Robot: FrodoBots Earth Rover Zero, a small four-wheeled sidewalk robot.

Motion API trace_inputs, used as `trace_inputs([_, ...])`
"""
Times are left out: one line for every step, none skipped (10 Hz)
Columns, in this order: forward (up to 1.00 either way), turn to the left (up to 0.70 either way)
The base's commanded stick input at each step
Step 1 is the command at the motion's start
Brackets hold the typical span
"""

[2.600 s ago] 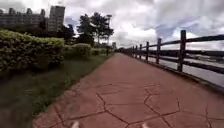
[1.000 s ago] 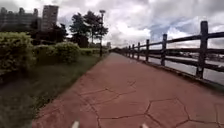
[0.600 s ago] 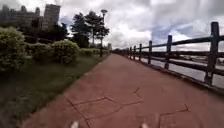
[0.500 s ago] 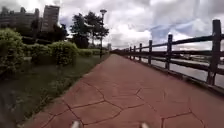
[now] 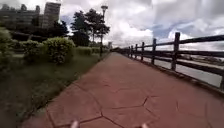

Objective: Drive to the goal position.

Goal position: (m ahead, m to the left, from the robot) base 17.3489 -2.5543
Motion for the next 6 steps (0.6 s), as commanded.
trace_inputs([0.7, 0.0])
trace_inputs([0.7, 0.0])
trace_inputs([0.7, -0.19])
trace_inputs([0.7, 0.0])
trace_inputs([0.7, 0.0])
trace_inputs([0.7, 0.0])
